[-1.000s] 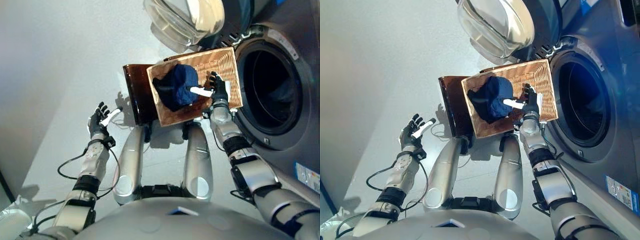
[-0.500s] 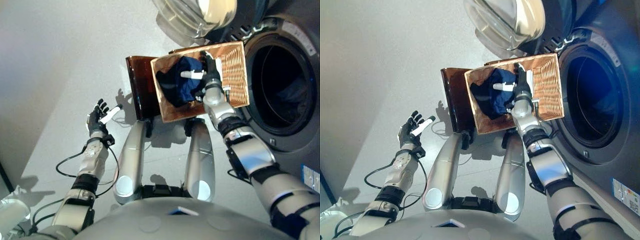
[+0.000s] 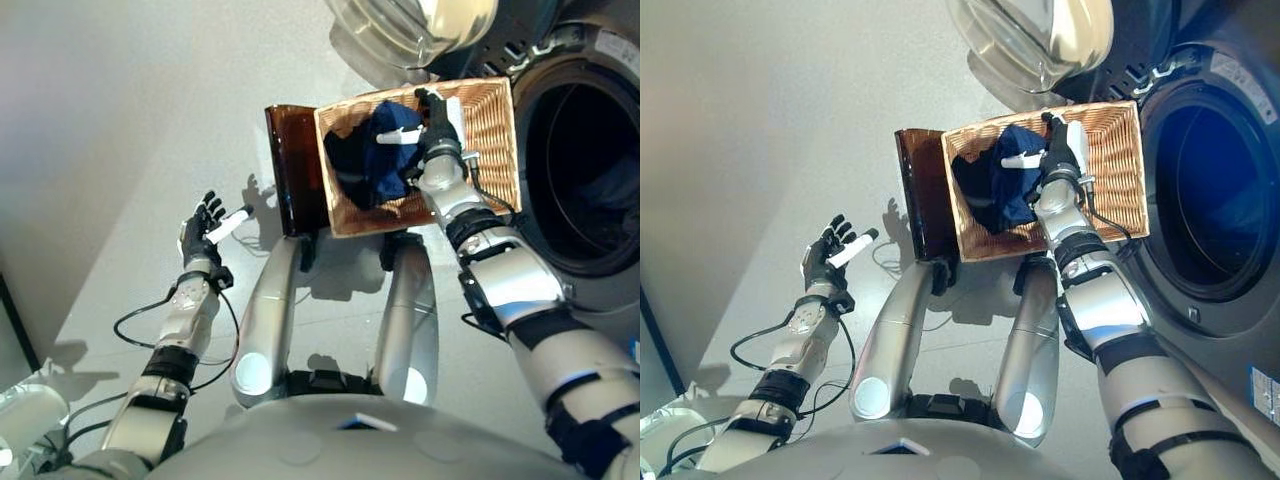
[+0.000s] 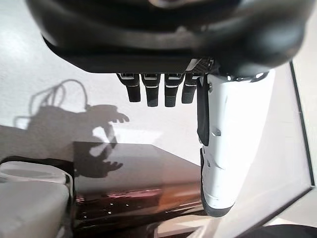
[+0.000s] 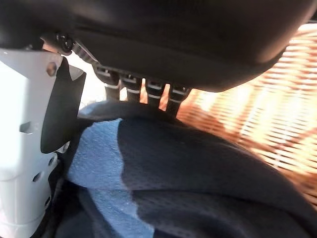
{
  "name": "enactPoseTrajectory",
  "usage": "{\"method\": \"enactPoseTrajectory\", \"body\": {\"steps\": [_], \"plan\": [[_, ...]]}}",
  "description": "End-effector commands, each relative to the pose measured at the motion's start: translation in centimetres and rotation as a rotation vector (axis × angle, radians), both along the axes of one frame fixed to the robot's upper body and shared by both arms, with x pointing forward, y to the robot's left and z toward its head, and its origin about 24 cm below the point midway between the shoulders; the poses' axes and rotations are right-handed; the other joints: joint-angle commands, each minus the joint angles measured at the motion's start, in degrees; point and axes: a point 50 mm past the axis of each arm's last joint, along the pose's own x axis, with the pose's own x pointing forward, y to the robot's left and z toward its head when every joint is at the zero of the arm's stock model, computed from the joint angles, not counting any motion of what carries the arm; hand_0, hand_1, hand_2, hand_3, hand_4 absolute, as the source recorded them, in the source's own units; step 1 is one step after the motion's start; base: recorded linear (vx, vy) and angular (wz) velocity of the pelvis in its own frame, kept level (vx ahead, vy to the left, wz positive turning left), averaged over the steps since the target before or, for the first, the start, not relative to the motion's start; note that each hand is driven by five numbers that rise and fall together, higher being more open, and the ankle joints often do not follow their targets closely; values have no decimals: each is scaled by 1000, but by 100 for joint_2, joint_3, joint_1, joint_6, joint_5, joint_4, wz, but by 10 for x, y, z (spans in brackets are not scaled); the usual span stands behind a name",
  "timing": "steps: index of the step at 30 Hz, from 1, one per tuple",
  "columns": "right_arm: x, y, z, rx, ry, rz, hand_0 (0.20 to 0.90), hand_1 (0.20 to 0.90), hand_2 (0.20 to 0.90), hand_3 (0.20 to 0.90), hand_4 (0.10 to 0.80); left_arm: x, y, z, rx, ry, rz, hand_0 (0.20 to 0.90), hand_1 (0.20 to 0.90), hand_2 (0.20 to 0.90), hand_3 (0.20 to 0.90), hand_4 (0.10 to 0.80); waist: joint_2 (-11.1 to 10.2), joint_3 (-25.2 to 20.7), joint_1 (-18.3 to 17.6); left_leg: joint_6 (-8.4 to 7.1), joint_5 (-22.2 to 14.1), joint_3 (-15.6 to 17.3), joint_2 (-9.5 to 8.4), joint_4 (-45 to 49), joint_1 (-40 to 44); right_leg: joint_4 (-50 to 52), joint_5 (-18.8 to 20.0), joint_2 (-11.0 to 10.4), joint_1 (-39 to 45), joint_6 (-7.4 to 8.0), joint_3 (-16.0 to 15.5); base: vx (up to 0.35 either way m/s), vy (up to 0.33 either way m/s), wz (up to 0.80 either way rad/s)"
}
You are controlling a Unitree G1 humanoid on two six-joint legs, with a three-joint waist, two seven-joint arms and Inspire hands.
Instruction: Pick up the clothes and place them into the washing machine
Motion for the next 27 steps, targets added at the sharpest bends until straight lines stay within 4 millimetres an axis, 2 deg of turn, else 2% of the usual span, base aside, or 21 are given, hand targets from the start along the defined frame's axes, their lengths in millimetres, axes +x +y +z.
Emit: {"method": "enactPoseTrajectory", "body": {"steps": [1,18,27], "plan": [[6,-1,10,-80,39,54,200,200,200,200,300,6,10,24,37,-139,-8,900,900,900,900,800,206,-88,200,-24,-838,178,-215,700,119,158,-156,111,133,-53,10,-20,-2,6],[3,-2,0,-153,93,36,200,200,200,200,300,7,11,23,43,-137,-9,900,900,900,900,800,169,-131,228,21,-808,169,-249,615,218,155,-146,89,234,-70,-40,-7,0,5],[-3,2,-11,-76,72,33,200,200,200,200,300,4,15,18,44,-115,11,900,900,900,900,800,87,-178,156,25,-583,181,-205,109,570,-327,128,87,529,-15,-66,1,5,-2]]}}
